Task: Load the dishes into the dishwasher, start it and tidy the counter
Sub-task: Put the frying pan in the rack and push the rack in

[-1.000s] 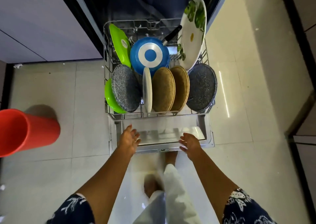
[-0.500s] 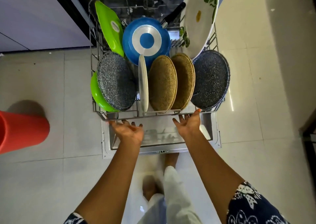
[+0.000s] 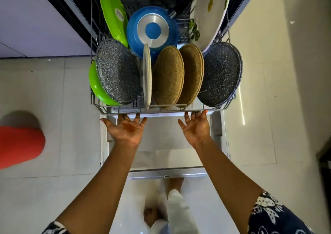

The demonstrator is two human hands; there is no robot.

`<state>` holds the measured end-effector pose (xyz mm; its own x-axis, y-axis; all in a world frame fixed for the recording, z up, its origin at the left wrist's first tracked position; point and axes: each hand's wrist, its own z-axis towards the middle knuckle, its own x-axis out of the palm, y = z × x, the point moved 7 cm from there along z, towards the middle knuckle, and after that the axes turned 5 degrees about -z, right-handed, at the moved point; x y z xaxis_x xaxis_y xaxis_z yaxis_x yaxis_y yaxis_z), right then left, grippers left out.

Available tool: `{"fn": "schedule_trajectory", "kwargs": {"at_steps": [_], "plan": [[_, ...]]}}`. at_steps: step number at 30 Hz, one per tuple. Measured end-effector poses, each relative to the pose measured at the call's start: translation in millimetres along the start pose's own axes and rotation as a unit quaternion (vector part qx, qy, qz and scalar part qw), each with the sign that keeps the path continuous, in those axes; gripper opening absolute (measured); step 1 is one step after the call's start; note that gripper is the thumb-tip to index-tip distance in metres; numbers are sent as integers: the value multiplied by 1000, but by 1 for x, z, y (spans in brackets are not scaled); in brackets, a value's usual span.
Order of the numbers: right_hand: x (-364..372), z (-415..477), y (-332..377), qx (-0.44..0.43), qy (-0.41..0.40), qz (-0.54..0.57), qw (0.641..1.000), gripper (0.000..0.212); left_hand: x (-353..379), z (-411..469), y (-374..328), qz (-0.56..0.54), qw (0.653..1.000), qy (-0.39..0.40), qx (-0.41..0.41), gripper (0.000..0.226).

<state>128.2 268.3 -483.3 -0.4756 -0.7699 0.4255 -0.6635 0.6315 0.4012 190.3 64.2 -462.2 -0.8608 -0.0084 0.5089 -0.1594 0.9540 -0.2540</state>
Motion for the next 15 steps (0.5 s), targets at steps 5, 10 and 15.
{"fn": "schedule_trajectory", "kwargs": {"at_steps": [5,10,15], "plan": [[50,32,32,-12,29,-45,998,57,56,34,-10,58,997,55,22,77],[99,69,69,-31,52,-94,994,61,112,77,-17,87,993,72,29,85],[147,106,106,-57,73,-179,979,64,172,118,-27,120,985,118,32,92]]}}
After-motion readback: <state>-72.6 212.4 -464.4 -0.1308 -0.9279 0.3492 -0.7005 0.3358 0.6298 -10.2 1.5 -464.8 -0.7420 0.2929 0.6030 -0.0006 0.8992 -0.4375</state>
